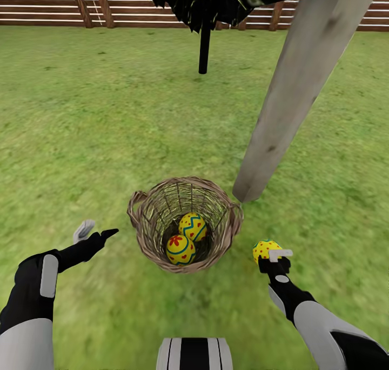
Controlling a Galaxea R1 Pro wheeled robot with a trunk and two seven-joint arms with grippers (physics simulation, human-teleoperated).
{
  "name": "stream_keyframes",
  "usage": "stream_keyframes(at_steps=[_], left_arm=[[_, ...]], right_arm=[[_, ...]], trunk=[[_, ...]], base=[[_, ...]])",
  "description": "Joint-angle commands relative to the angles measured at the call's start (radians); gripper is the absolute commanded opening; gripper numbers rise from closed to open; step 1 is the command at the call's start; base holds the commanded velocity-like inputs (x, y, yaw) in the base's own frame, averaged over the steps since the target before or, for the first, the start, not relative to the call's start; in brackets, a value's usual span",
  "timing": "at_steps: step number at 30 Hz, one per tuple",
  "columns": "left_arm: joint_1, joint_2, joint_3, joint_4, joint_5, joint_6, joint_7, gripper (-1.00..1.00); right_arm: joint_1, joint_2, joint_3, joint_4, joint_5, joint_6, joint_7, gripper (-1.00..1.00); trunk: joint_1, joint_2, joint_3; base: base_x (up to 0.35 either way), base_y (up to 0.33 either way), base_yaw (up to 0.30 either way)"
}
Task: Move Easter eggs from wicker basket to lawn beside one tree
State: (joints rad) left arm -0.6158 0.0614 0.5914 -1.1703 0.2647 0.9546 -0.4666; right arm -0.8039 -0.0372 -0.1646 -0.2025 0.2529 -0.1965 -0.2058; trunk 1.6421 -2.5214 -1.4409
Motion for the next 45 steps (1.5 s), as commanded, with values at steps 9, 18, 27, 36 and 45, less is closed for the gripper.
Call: stream_keyframes(at_steps=[9, 18, 27, 36, 45], left_arm=[[-0.001, 0.0, 0.002, 0.0, -0.002, 0.006, -0.006, 1.0], [-0.001, 0.0, 0.003, 0.0, -0.004, 0.006, -0.006, 1.0], [-0.001, 0.0, 0.004, 0.0, -0.004, 0.006, -0.004, 1.0], [-0.001, 0.0, 0.004, 0.0, -0.003, 0.007, -0.004, 1.0], [-0.001, 0.005, 0.006, -0.003, -0.005, 0.011, -0.003, 1.0]], right_arm=[[-0.003, 0.002, -0.009, 0.004, 0.011, -0.015, -0.003, -1.0], [-0.001, 0.003, -0.008, -0.004, 0.011, -0.017, -0.003, -1.0], [-0.001, 0.003, -0.008, -0.005, 0.011, -0.017, -0.002, 1.0], [-0.001, 0.003, -0.009, -0.017, 0.011, -0.018, 0.0, 1.0], [-0.001, -0.002, -0.017, -0.035, 0.001, -0.005, 0.008, 1.0]], trunk=[[0.002, -0.001, -0.016], [0.005, -0.003, -0.043], [0.005, -0.003, -0.043], [0.002, -0.001, -0.016], [-0.002, 0.001, 0.019]], base=[[0.0, 0.0, 0.0], [0.0, 0.0, 0.0], [0.0, 0.0, 0.0], [0.0, 0.0, 0.0], [0.0, 0.0, 0.0]])
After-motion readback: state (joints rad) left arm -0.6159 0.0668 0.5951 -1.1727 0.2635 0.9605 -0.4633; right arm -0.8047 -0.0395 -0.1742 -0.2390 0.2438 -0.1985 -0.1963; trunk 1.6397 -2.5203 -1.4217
